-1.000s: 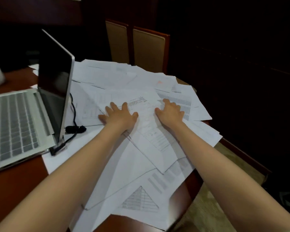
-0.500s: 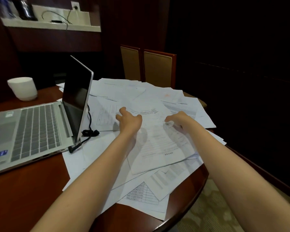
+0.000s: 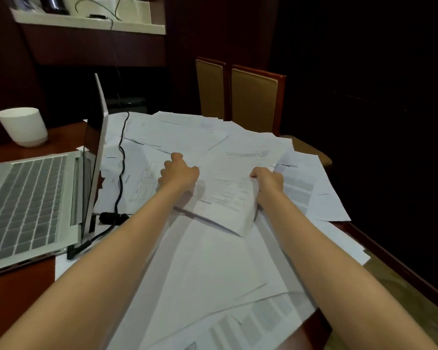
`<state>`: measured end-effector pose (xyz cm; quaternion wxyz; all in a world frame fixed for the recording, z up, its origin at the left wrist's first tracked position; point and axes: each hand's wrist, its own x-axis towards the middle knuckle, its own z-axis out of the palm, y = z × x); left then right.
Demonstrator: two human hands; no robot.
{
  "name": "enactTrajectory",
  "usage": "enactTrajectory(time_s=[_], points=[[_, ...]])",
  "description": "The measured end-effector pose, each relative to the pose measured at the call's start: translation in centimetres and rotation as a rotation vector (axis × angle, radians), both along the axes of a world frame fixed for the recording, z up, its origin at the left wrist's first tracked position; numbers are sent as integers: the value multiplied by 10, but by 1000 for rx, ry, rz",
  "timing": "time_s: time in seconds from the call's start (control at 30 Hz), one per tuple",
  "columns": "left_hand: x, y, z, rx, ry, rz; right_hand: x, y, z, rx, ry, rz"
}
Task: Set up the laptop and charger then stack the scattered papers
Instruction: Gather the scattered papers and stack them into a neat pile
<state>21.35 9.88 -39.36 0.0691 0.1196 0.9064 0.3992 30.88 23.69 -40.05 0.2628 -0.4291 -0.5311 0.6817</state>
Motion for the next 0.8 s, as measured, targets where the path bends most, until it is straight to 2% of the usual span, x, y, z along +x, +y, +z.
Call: enactTrajectory(time_s=[0.07, 0.2, 0.27, 0.33, 0.43, 0.5, 0.57, 0.67, 0.73, 0.8], points=[[-11, 8, 0, -149, 80, 5, -15, -9, 3, -45, 30, -3], [-19, 16, 2, -316, 45, -48, -29, -32, 5, -94, 35, 35], [-20, 19, 0, -408, 14, -63, -28, -41, 11, -123, -42, 229], [-22, 20, -2, -489, 13, -58, -24, -47, 19, -176, -130, 515], [-27, 17, -6, -529, 65, -64, -17, -45, 26, -48, -325, 959], [-27, 12, -12, -542, 77, -83, -14, -40, 28, 60, -419, 1121], [-23, 6, -20, -593, 98, -119, -7, -34, 29, 161, -457, 1053], [-18, -3, -27, -627, 151, -184, -4, -14, 20, 466, -458, 625], [-15, -9, -28, -619, 153, -214, -7, -3, 13, 630, -430, 413], [-9, -13, -29, -616, 158, -227, -10, 1, 11, 566, -371, 338]])
